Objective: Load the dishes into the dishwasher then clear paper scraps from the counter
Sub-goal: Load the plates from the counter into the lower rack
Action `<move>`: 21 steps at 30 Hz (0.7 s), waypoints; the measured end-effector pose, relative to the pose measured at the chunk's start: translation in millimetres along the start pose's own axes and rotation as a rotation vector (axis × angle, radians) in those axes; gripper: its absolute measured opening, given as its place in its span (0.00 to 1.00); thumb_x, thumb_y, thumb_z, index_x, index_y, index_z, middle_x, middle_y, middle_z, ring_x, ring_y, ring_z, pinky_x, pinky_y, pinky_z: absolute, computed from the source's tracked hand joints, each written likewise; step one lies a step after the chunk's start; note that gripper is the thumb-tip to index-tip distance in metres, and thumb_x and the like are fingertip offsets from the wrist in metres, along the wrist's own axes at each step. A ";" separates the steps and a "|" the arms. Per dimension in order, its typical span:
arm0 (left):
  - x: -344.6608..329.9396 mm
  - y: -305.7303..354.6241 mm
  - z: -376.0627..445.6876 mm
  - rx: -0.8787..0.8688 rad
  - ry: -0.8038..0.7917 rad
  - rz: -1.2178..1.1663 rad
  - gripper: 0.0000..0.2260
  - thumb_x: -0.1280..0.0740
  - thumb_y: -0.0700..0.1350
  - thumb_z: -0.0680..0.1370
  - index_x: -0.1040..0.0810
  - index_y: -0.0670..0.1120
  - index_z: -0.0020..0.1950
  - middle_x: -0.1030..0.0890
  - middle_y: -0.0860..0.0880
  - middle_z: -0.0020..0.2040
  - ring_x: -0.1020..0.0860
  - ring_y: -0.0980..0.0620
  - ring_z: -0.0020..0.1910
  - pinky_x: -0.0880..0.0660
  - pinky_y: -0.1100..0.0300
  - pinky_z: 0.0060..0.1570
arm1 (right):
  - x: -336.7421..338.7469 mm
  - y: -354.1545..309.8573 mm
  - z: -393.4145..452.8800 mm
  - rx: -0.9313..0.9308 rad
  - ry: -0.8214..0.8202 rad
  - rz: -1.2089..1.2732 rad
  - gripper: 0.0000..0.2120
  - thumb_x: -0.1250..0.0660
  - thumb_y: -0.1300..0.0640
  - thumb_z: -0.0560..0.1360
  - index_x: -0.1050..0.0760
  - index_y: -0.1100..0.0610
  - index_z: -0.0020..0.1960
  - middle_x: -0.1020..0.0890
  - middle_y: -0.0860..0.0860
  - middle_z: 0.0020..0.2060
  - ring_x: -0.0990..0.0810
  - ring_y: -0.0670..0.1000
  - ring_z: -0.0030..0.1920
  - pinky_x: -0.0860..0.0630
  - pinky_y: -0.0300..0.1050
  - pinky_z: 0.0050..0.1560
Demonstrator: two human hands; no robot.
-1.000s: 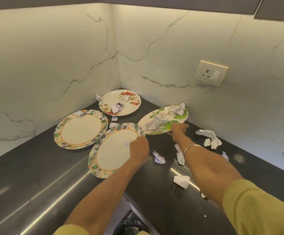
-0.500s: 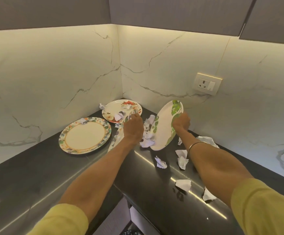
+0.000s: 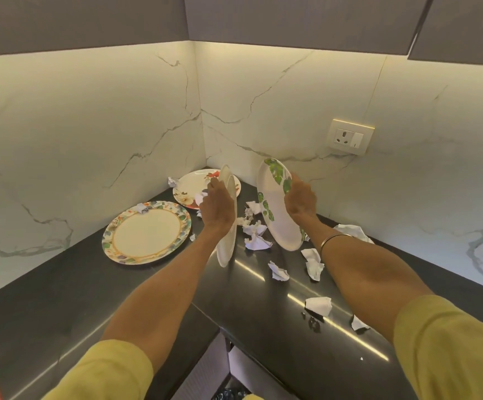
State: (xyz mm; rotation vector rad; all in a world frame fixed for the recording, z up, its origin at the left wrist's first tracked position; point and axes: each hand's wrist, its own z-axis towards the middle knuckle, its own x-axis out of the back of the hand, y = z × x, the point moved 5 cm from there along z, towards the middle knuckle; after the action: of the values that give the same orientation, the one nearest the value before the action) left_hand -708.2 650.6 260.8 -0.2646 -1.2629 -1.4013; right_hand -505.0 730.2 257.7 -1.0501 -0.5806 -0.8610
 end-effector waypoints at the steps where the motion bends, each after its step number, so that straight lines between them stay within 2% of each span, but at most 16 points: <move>1: 0.6 -2.3 1.2 0.000 0.008 -0.011 0.14 0.46 0.45 0.84 0.32 0.38 0.64 0.20 0.39 0.56 0.19 0.36 0.49 0.25 0.45 0.43 | -1.6 -4.2 -0.7 0.021 -0.017 -0.017 0.20 0.35 0.64 0.78 0.30 0.56 0.69 0.17 0.58 0.51 0.17 0.59 0.46 0.21 0.48 0.40; 4: 0.9 -5.9 4.5 -0.026 -0.019 -0.007 0.18 0.45 0.52 0.84 0.34 0.40 0.67 0.20 0.40 0.57 0.19 0.37 0.50 0.23 0.45 0.45 | -8.6 -11.5 -1.9 0.059 -0.060 -0.038 0.21 0.33 0.62 0.77 0.31 0.54 0.70 0.17 0.57 0.52 0.17 0.57 0.45 0.22 0.46 0.37; 7: -0.1 -7.1 4.0 -0.047 -0.081 0.029 0.21 0.37 0.49 0.81 0.36 0.41 0.70 0.20 0.41 0.57 0.19 0.39 0.49 0.22 0.47 0.44 | -15.6 -14.1 -8.0 0.052 -0.079 -0.064 0.20 0.33 0.61 0.77 0.29 0.55 0.68 0.17 0.57 0.52 0.17 0.57 0.44 0.19 0.50 0.40; 9: -0.7 -7.9 2.8 -0.043 -0.103 0.041 0.22 0.35 0.48 0.80 0.37 0.42 0.71 0.19 0.41 0.55 0.18 0.40 0.48 0.22 0.48 0.43 | -18.2 -15.4 -12.4 0.057 -0.080 -0.063 0.20 0.31 0.61 0.77 0.28 0.56 0.68 0.17 0.57 0.52 0.16 0.57 0.45 0.18 0.50 0.41; 15: -2.4 -8.6 -4.0 0.035 -0.082 -0.079 0.21 0.36 0.47 0.80 0.34 0.42 0.71 0.19 0.39 0.56 0.19 0.38 0.52 0.23 0.46 0.48 | -10.8 -6.4 -21.9 0.028 -0.068 -0.026 0.18 0.31 0.63 0.76 0.26 0.58 0.65 0.17 0.58 0.52 0.17 0.58 0.46 0.18 0.49 0.42; 21: 4.4 -7.5 -11.6 -0.034 -0.009 -0.128 0.19 0.37 0.46 0.82 0.33 0.42 0.70 0.18 0.38 0.53 0.18 0.38 0.49 0.22 0.46 0.47 | 22.1 11.5 -42.3 -0.030 0.051 0.052 0.20 0.32 0.63 0.76 0.27 0.58 0.67 0.17 0.59 0.54 0.17 0.60 0.48 0.19 0.53 0.46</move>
State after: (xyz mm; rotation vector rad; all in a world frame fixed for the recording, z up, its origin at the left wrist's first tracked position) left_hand -710.0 637.1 255.7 -0.2172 -1.2827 -1.5332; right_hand -482.5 687.0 251.9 -1.0629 -0.4974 -0.8507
